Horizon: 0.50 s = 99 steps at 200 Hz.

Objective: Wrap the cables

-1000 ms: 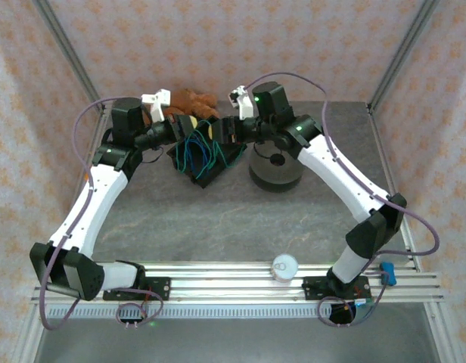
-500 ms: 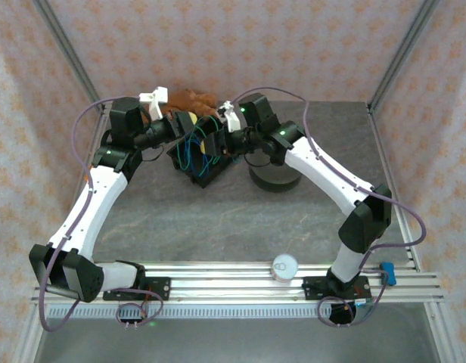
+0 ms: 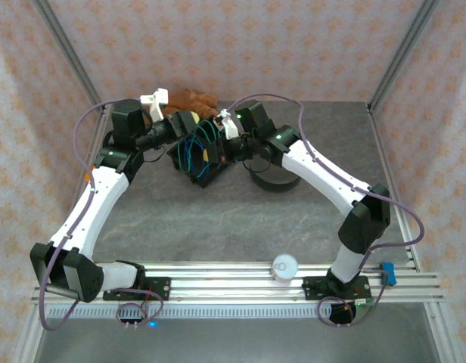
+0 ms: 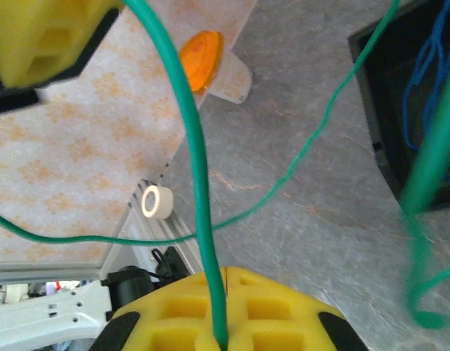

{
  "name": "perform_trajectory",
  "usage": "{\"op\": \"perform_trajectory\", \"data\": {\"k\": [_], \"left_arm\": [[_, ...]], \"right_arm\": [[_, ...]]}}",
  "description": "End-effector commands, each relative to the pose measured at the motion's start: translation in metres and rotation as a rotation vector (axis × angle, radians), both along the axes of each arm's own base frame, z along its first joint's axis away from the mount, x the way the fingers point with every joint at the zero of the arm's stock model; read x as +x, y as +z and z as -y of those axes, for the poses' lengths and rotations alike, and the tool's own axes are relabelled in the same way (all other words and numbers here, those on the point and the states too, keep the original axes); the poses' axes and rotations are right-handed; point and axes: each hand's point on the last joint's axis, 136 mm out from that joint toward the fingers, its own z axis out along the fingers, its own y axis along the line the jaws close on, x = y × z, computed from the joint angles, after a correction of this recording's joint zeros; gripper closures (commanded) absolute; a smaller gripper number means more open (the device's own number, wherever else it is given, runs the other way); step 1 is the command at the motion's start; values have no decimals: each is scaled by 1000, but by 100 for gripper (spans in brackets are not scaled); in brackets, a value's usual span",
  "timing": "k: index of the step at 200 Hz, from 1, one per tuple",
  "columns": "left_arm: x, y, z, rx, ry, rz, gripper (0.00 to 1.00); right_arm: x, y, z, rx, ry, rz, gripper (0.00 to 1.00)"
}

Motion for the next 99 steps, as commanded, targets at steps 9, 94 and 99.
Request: {"op": "perform_trajectory", "data": {"k": [9,94,99], "left_arm": [[-14,8,-4,125,-31,55,1],[-29,8,22,270,-289,48,9],[-30,7,27,275,-313,41,11]], "right_arm": [[-2,17,24,-82,35,77,100],[-21,11,48,-233,201,149,100],[-21,11,48,-234,203,152,100]]}}
